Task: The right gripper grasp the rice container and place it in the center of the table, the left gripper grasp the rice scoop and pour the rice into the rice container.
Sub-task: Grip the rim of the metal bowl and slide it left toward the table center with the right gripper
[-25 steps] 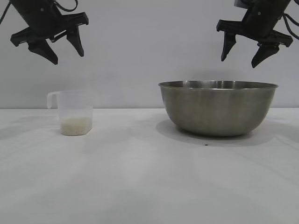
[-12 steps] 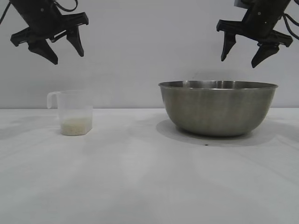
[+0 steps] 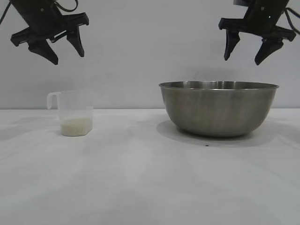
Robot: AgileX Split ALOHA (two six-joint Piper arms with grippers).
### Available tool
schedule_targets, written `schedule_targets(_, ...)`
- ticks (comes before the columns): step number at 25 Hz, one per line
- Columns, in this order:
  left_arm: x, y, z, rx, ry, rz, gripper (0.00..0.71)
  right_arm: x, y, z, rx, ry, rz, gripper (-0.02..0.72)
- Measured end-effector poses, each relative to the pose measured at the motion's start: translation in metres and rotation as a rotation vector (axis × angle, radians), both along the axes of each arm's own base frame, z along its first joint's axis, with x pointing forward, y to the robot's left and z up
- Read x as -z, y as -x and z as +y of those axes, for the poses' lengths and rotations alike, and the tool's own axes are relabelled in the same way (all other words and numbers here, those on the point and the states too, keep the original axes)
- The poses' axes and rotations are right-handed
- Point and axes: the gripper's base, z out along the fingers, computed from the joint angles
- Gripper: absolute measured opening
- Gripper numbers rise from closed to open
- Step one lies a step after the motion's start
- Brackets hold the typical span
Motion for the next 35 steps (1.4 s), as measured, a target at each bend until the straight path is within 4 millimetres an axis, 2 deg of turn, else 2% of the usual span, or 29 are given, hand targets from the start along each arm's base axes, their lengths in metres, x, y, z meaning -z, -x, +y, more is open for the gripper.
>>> schedule_targets(4, 0.0, 0.0, 0.0, 0.001, 0.0, 0.003, 0.436, 0.003, 0.01, -0.001, -0.016, 0.018, 0.119, 0.566)
schedule_targets(10, 0.0, 0.0, 0.0, 0.002, 0.0, 0.005, 0.436, 0.005, 0.012, -0.001, -0.019, 0.018, 0.145, 0.566)
schedule_targets(18, 0.002, 0.002, -0.001, 0.011, 0.001, 0.027, 0.436, 0.049, 0.005, 0.004, -0.017, -0.02, 0.252, 0.566)
schedule_targets(22, 0.002, 0.002, -0.001, 0.012, 0.001, 0.029, 0.436, 0.063, 0.003, 0.004, -0.017, -0.019, 0.281, 0.566)
schedule_targets(23, 0.002, 0.002, -0.001, 0.012, 0.001, 0.029, 0.436, 0.067, 0.002, 0.004, -0.016, -0.019, 0.287, 0.515)
schedule_targets(25, 0.002, 0.002, -0.001, 0.012, 0.001, 0.029, 0.436, 0.075, 0.002, 0.004, -0.016, -0.019, 0.303, 0.459)
schedule_targets(28, 0.002, 0.002, -0.001, 0.012, 0.001, 0.029, 0.436, 0.086, 0.0, 0.005, -0.015, -0.017, 0.324, 0.32)
schedule_targets(31, 0.002, 0.002, -0.001, 0.012, 0.001, 0.029, 0.436, 0.091, 0.0, 0.005, -0.015, -0.016, 0.335, 0.193)
schedule_targets(35, 0.002, 0.002, -0.001, 0.012, 0.001, 0.031, 0.436, 0.096, 0.0, 0.005, -0.023, -0.021, 0.348, 0.061)
